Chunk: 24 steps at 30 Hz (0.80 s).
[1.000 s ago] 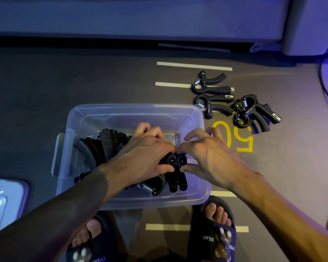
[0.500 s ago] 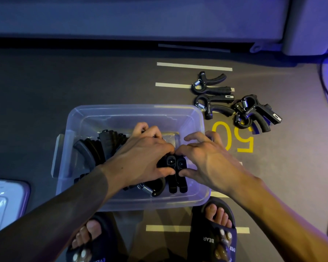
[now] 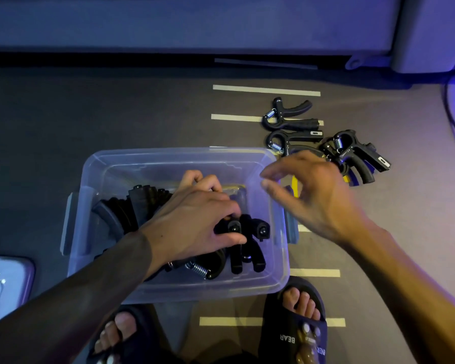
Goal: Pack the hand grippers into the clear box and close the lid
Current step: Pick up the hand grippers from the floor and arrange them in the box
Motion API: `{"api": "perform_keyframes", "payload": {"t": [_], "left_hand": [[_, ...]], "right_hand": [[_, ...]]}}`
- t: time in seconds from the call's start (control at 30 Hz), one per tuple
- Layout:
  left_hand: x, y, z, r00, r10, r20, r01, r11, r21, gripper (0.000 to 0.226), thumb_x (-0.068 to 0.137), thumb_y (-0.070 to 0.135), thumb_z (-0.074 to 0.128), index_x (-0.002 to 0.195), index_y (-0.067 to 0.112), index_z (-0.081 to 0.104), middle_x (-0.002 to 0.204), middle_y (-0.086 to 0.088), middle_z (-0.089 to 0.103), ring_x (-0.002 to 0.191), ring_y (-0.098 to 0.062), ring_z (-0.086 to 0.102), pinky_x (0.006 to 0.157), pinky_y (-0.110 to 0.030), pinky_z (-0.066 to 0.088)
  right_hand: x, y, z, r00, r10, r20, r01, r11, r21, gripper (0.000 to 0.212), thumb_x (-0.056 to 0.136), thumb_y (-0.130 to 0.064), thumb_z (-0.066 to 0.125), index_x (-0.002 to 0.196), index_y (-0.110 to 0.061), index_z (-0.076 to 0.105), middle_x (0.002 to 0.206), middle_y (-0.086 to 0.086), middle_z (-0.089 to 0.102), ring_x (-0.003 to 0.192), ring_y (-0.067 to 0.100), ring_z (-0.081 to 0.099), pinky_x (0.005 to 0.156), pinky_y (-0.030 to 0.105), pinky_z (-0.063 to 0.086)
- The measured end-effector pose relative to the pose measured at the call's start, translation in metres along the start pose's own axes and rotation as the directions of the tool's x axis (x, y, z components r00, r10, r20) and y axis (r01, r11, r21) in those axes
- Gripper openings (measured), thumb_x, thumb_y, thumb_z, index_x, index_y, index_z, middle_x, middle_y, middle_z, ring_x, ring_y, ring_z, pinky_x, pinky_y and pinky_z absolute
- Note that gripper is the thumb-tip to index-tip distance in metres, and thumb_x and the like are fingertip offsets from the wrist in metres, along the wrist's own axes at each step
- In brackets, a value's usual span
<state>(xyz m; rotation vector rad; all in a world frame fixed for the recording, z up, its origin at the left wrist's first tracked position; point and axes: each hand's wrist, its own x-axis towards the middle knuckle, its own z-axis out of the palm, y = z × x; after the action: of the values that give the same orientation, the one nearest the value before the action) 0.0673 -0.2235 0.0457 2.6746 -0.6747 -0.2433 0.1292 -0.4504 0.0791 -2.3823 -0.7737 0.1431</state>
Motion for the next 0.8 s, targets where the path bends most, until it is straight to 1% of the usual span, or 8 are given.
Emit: {"api": "perform_keyframes", "payload": {"t": [0.13, 0.23, 0.3, 0.4, 0.5, 0.63, 0.73, 0.8], "left_hand": [[0.003, -0.004, 0.002, 0.999, 0.022, -0.035, -0.022, 1.000, -0.008, 0.050, 0.083, 0.076, 0.050, 0.093, 0.033, 0.074, 0.079, 0.022, 0.065, 0.095, -0.012, 0.051, 0.090, -0.038, 0.031], [0.006, -0.005, 0.002, 0.999, 0.034, -0.013, -0.034, 0.999, -0.029, 0.049, 0.084, 0.076, 0.049, 0.092, 0.035, 0.074, 0.079, 0.022, 0.065, 0.096, -0.010, 0.050, 0.092, -0.038, 0.028], [0.007, -0.005, 0.002, 0.999, 0.030, -0.016, -0.031, 0.998, -0.060, 0.049, 0.084, 0.076, 0.048, 0.091, 0.035, 0.074, 0.079, 0.023, 0.065, 0.096, -0.009, 0.048, 0.094, -0.038, 0.027], [0.009, -0.006, 0.004, 0.999, 0.023, -0.032, -0.026, 0.994, -0.104, 0.047, 0.086, 0.073, 0.048, 0.090, 0.034, 0.074, 0.079, 0.023, 0.065, 0.093, -0.007, 0.047, 0.096, -0.037, 0.026], [0.010, -0.009, 0.005, 0.999, 0.015, -0.038, -0.020, 0.992, -0.124, 0.042, 0.088, 0.070, 0.052, 0.090, 0.034, 0.074, 0.080, 0.023, 0.067, 0.092, -0.006, 0.047, 0.093, -0.036, 0.029], [0.013, -0.012, 0.006, 1.000, 0.015, -0.021, -0.017, 0.994, -0.106, 0.042, 0.091, 0.068, 0.049, 0.089, 0.034, 0.074, 0.081, 0.023, 0.068, 0.091, -0.006, 0.048, 0.091, -0.039, 0.033], [0.013, -0.013, 0.006, 0.999, 0.018, -0.027, -0.021, 0.993, -0.114, 0.042, 0.092, 0.067, 0.048, 0.087, 0.034, 0.074, 0.080, 0.022, 0.069, 0.089, -0.007, 0.048, 0.090, -0.040, 0.034], [0.014, -0.013, 0.004, 1.000, 0.012, -0.015, -0.014, 0.992, -0.129, 0.043, 0.094, 0.066, 0.045, 0.087, 0.034, 0.073, 0.079, 0.022, 0.068, 0.088, -0.007, 0.047, 0.090, -0.040, 0.033]], "right_hand": [[0.013, 0.027, 0.003, 0.960, 0.218, -0.174, -0.193, 0.970, 0.147, 0.007, 0.094, -0.020, 0.064, 0.095, -0.018, 0.071, 0.088, -0.006, 0.072, 0.085, 0.011, 0.064, 0.078, 0.025, 0.049], [0.026, 0.058, 0.016, 0.902, 0.397, -0.170, -0.352, 0.904, 0.242, 0.008, 0.093, -0.020, 0.062, 0.093, -0.017, 0.070, 0.085, -0.005, 0.072, 0.080, 0.008, 0.066, 0.073, 0.026, 0.051], [0.034, 0.088, 0.029, 0.880, 0.459, -0.123, -0.439, 0.885, 0.156, 0.009, 0.090, -0.016, 0.063, 0.095, -0.016, 0.070, 0.088, -0.003, 0.071, 0.080, 0.010, 0.064, 0.076, 0.029, 0.052], [0.046, 0.130, 0.045, 0.858, 0.512, -0.036, -0.513, 0.858, -0.008, 0.025, 0.084, -0.012, 0.062, 0.109, -0.016, 0.067, 0.110, 0.004, 0.070, 0.102, 0.022, 0.066, 0.091, 0.038, 0.053], [0.059, 0.154, 0.054, 0.839, 0.539, 0.072, -0.517, 0.832, -0.204, 0.045, 0.080, -0.011, 0.062, 0.125, -0.014, 0.060, 0.124, 0.011, 0.061, 0.117, 0.032, 0.057, 0.098, 0.037, 0.048], [0.064, 0.164, 0.060, 0.835, 0.540, 0.109, -0.440, 0.772, -0.458, 0.051, 0.081, -0.017, 0.064, 0.131, -0.016, 0.054, 0.127, 0.011, 0.059, 0.118, 0.036, 0.055, 0.096, 0.046, 0.046], [0.059, 0.164, 0.061, 0.876, 0.478, 0.059, -0.392, 0.780, -0.487, 0.039, 0.088, -0.021, 0.061, 0.127, -0.016, 0.059, 0.122, 0.011, 0.062, 0.114, 0.037, 0.057, 0.093, 0.045, 0.040], [0.055, 0.161, 0.063, 0.889, 0.452, 0.068, -0.373, 0.803, -0.465, 0.037, 0.085, -0.020, 0.063, 0.122, -0.017, 0.064, 0.121, 0.009, 0.064, 0.112, 0.037, 0.058, 0.091, 0.044, 0.039]]}}
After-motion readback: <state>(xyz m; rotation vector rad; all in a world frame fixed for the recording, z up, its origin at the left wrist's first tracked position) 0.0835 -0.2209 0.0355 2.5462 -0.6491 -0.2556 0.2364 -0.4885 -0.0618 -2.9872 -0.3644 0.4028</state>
